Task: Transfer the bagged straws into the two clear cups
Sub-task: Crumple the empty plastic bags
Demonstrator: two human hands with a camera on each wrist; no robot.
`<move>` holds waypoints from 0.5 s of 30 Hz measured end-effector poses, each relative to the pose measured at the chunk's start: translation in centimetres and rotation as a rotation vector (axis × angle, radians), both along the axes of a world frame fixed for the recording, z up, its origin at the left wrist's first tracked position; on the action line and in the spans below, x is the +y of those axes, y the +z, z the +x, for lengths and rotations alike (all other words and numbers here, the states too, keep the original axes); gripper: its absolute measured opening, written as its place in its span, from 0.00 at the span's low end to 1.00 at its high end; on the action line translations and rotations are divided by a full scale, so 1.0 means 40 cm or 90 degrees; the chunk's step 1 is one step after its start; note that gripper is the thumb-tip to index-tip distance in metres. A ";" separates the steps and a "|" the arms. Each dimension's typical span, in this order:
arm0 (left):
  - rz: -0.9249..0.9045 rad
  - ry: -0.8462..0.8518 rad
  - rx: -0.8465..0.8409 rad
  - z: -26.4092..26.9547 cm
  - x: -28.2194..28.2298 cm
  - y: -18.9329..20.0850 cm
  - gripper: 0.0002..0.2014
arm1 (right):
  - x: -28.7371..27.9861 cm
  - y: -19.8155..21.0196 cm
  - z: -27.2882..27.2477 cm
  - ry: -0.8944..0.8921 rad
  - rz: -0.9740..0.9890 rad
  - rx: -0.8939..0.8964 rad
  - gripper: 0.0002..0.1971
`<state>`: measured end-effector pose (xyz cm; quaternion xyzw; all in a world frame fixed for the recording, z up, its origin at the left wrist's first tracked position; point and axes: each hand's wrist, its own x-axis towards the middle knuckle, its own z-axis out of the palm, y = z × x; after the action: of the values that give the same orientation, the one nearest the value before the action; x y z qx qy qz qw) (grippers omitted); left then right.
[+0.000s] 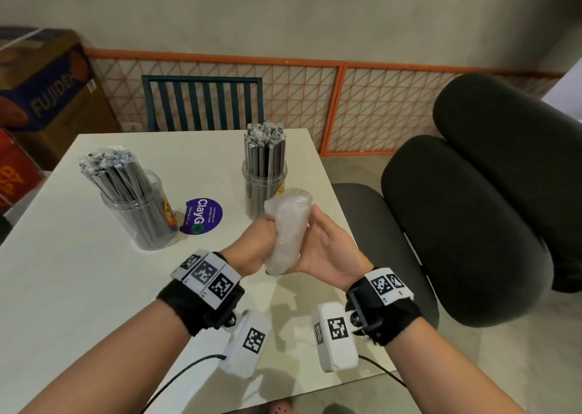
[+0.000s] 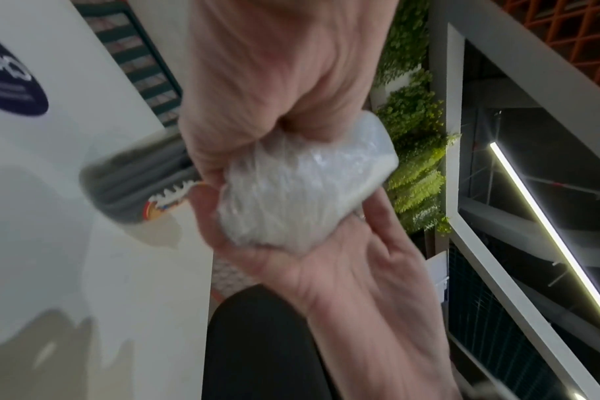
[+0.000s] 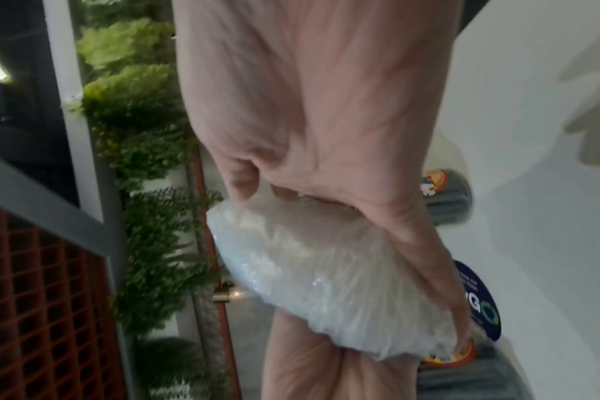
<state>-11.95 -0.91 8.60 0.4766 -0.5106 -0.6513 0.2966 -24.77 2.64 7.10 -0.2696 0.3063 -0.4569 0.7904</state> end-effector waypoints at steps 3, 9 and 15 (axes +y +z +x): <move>-0.018 -0.064 -0.152 0.035 -0.029 0.043 0.10 | -0.002 -0.017 0.047 -0.018 -0.032 -0.026 0.30; -0.368 -0.042 -0.728 0.097 -0.038 0.031 0.18 | -0.012 -0.032 0.157 -0.059 -0.046 0.003 0.25; -0.352 -0.100 -0.605 0.212 -0.059 -0.053 0.14 | -0.008 -0.042 0.228 -0.074 -0.004 0.213 0.25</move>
<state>-3.45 -3.27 6.50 0.5832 -0.7740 -0.2264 0.0983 -15.64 2.31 5.44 -0.3263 0.4471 -0.4516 0.6998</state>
